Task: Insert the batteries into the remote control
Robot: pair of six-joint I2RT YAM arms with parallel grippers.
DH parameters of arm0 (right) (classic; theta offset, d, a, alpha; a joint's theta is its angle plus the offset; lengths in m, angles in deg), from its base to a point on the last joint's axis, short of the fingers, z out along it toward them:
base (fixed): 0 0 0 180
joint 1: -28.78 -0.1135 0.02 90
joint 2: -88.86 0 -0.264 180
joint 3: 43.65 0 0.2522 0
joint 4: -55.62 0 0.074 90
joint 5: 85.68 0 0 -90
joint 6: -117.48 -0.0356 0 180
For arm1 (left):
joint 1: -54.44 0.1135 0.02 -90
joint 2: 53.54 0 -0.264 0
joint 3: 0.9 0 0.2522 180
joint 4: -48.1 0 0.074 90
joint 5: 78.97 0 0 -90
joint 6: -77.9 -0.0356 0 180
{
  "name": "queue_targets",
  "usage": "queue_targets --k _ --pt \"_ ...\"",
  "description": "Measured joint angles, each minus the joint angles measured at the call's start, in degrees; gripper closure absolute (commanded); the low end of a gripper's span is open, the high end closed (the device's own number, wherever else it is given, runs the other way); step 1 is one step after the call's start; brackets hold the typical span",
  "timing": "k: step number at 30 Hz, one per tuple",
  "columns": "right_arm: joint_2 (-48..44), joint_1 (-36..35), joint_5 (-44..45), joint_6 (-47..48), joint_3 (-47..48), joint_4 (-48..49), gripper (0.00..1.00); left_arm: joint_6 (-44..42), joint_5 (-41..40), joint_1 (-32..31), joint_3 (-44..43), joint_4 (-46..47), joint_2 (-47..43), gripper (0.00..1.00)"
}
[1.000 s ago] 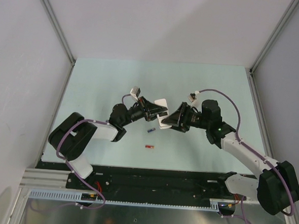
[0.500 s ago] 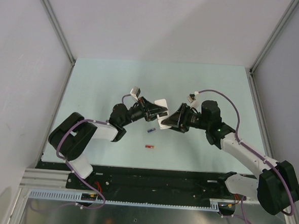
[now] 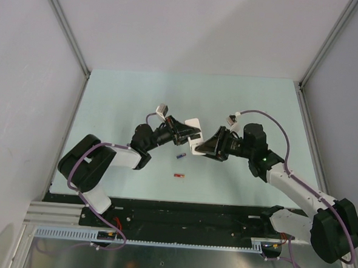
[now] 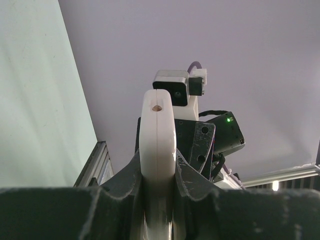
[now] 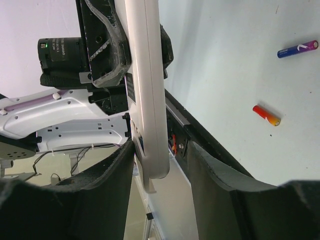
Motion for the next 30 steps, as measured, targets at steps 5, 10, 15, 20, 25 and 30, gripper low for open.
queue_targets --k 5,10,15,20,25,30 --pt "-0.3 0.0 0.2 0.0 -0.3 0.0 0.50 0.0 0.0 0.0 0.0 0.0 0.0 1.00" --pt "-0.3 0.1 0.1 -0.4 -0.4 0.3 0.50 0.0 0.0 0.0 0.0 0.0 0.0 1.00" --pt "0.0 0.4 -0.8 -0.4 -0.4 0.7 0.51 0.0 0.2 0.0 0.0 0.0 -0.1 1.00" --pt "0.6 0.9 -2.6 -0.4 -0.4 1.0 0.51 0.0 1.2 0.0 0.0 -0.1 -0.1 1.00" --pt "1.2 1.0 -3.9 -0.2 -0.4 1.0 0.51 0.0 2.3 -0.2 0.0 -0.6 -0.1 1.00" --pt "1.9 1.0 -5.0 0.7 -0.3 0.3 0.51 -0.2 3.3 -0.3 0.0 -1.4 -0.1 1.00"
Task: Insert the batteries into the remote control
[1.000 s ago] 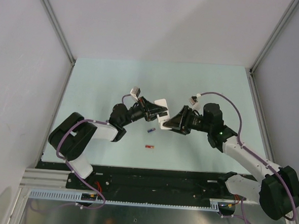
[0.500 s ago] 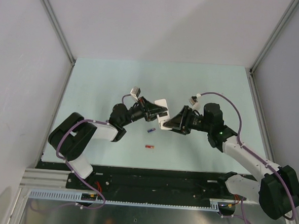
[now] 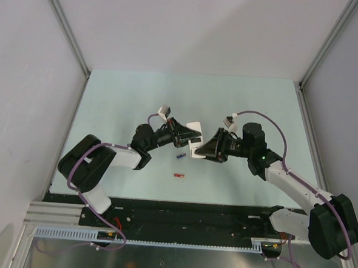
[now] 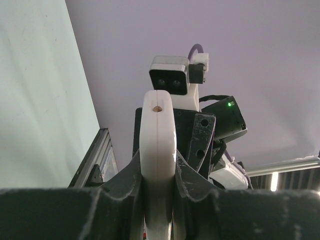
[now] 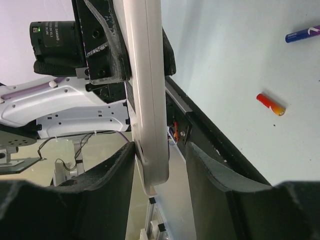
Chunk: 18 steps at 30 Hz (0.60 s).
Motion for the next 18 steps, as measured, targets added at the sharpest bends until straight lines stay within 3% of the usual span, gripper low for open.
queue_targets --k 18 --pt "1.6 0.0 -3.2 2.2 1.5 -2.7 0.51 -0.4 2.8 -0.1 0.0 -0.5 0.0 1.00"
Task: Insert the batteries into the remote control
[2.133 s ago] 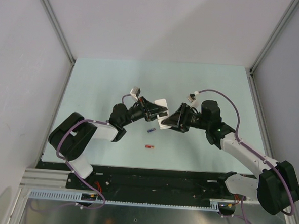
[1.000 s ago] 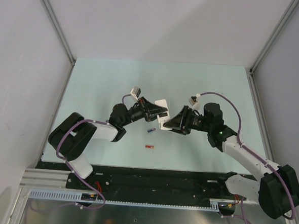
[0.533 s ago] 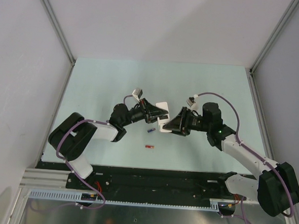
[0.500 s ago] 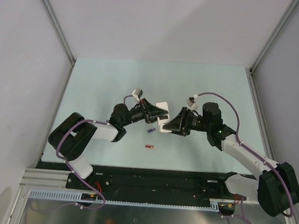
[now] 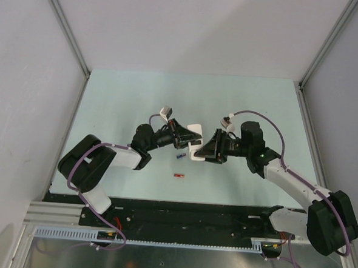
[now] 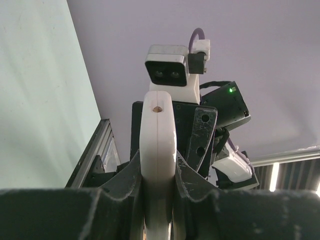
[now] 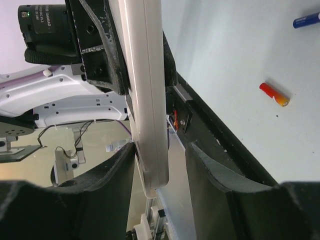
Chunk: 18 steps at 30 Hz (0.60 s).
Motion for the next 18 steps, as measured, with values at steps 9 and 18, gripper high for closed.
queue_targets --k 9,18 --pt "1.1 -0.3 -2.0 0.0 0.0 0.0 0.51 -0.8 1.7 0.0 0.0 -0.2 0.0 1.00" --pt "2.0 -0.4 -2.7 -0.2 0.5 0.3 0.51 -0.8 2.4 0.0 0.0 -0.2 -0.1 1.00"
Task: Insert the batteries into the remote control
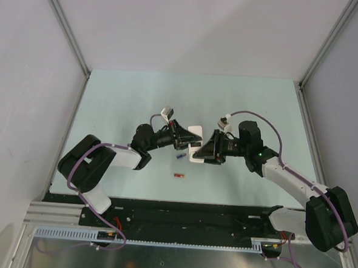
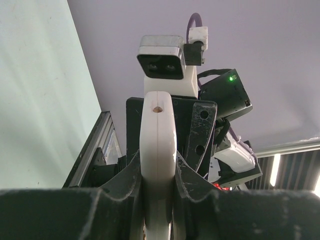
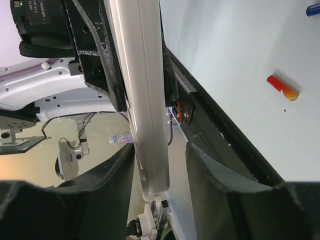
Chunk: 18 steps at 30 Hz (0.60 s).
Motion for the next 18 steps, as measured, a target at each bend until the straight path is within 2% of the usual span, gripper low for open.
queue_targets --k 18 --pt "1.0 -0.1 -2.6 0.5 1.1 -0.8 0.54 0.0 2.6 -0.3 -0.7 0.0 0.0 1.00"
